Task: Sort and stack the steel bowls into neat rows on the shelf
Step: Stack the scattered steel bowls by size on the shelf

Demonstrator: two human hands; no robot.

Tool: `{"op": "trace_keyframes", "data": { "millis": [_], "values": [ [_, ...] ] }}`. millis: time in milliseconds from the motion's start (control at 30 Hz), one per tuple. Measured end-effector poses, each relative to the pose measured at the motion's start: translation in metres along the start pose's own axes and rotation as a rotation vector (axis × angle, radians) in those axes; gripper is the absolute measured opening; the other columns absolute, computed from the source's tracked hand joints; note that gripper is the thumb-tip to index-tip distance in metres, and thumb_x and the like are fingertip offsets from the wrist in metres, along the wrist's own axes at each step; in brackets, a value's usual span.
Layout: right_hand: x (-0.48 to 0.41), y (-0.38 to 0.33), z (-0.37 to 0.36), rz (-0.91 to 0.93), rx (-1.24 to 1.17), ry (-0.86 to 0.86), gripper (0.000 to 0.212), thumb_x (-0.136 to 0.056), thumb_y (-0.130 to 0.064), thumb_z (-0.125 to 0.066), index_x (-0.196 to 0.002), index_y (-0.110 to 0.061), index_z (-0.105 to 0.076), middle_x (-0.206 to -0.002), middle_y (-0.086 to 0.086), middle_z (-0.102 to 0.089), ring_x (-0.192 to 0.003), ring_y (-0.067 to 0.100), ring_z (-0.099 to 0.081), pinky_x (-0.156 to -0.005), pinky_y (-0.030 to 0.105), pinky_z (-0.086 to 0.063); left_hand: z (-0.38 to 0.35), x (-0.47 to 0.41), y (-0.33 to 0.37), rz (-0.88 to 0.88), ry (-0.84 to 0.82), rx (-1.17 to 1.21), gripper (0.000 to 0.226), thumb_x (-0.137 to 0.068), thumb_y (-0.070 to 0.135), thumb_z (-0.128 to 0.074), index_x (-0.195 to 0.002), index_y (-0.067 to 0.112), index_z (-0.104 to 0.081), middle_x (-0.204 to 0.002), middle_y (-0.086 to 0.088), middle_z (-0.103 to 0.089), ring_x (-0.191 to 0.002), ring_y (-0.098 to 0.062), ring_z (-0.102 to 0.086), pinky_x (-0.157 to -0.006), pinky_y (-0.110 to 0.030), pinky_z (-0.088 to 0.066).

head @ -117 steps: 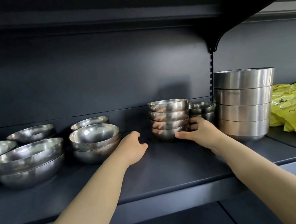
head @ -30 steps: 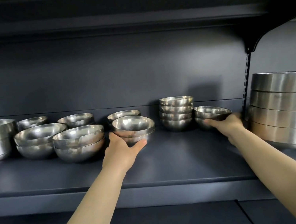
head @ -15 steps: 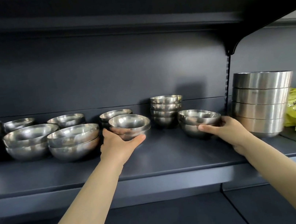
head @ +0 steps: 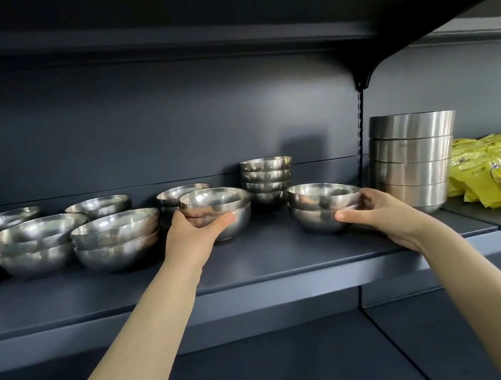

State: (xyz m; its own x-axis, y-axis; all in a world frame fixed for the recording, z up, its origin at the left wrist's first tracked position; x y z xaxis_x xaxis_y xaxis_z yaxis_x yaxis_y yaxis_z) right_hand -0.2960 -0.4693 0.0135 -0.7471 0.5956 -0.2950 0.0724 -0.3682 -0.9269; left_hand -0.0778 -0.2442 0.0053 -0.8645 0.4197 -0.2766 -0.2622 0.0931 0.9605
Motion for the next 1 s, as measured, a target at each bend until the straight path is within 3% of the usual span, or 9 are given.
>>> {"op": "trace_keyframes", "data": {
  "millis": [167, 333, 433, 567, 767, 1000],
  "values": [
    [-0.001, 0.001, -0.001, -0.011, -0.017, -0.030, 0.039, -0.074, -0.011, -0.079, -0.108, -0.009, -0.062, -0.106, 0.007, -0.073, -0.105, 0.020, -0.065, -0.095, 0.028, -0.048, -0.009, 0.004, 0.015, -0.038, -0.094, 0.106, 0.040, -0.078, 0.037, -0.078, -0.112, 0.024, -0.061, -0.105, 0.013, -0.066, -0.099, 0.005, -0.054, -0.072, -0.016, -0.036],
    [-0.001, 0.000, 0.000, -0.019, -0.007, -0.050, 0.034, -0.073, -0.008, -0.081, -0.101, -0.013, -0.062, -0.092, -0.004, -0.074, -0.095, 0.011, -0.067, -0.086, 0.022, -0.049, -0.039, -0.003, 0.044, -0.078, -0.226, 0.182, 0.032, -0.079, 0.038, -0.076, -0.108, 0.028, -0.064, -0.107, 0.016, -0.068, -0.111, 0.001, -0.056, -0.109, -0.031, -0.037],
    [-0.002, 0.003, 0.001, -0.016, -0.011, -0.037, 0.039, -0.071, -0.010, -0.083, -0.104, -0.012, -0.062, -0.095, -0.002, -0.074, -0.097, 0.013, -0.068, -0.091, 0.025, -0.048, -0.065, -0.006, 0.059, -0.100, -0.334, 0.207, 0.024, -0.082, 0.034, -0.074, -0.104, 0.029, -0.065, -0.095, 0.024, -0.071, -0.103, 0.009, -0.058, -0.107, -0.028, -0.035],
    [-0.005, 0.007, 0.004, -0.020, -0.020, -0.042, 0.043, -0.069, -0.011, -0.085, -0.105, -0.012, -0.062, -0.098, 0.001, -0.074, -0.099, 0.014, -0.068, -0.094, 0.027, -0.049, -0.093, -0.009, 0.067, -0.126, -0.445, 0.190, 0.017, -0.088, 0.027, -0.069, -0.104, 0.028, -0.064, -0.091, 0.026, -0.071, -0.086, 0.018, -0.062, -0.086, -0.014, -0.039],
    [-0.015, 0.016, 0.010, -0.057, -0.044, -0.088, 0.051, -0.069, -0.013, -0.086, -0.114, -0.011, -0.063, -0.103, -0.001, -0.075, -0.105, 0.015, -0.067, -0.097, 0.027, -0.048, -0.107, -0.014, 0.053, -0.094, -0.528, 0.158, 0.020, -0.090, 0.021, -0.065, -0.109, 0.023, -0.064, -0.108, 0.014, -0.068, -0.102, 0.008, -0.061, -0.099, -0.018, -0.039],
    [-0.021, 0.022, 0.010, -0.036, -0.012, -0.110, 0.065, -0.062, -0.024, -0.090, -0.120, -0.015, -0.061, -0.112, -0.001, -0.073, -0.109, 0.013, -0.066, -0.105, 0.036, -0.046, -0.114, -0.011, 0.045, -0.117, -0.615, 0.134, 0.033, -0.081, 0.029, -0.067, -0.113, 0.022, -0.062, -0.116, 0.008, -0.067, -0.111, 0.002, -0.059, -0.104, -0.019, -0.037]
  ]
}}
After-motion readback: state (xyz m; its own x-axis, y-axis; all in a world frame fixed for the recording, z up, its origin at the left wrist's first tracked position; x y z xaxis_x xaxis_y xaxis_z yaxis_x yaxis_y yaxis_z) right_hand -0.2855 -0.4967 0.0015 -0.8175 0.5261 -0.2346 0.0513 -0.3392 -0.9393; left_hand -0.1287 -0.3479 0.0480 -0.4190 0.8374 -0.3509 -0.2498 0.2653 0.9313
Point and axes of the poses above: each hand's wrist, its own x-axis away from the middle knuckle, its own z-axis out of the back of the hand, y = z × x, the point moved 3 cm from there along -x, towards the middle knuckle
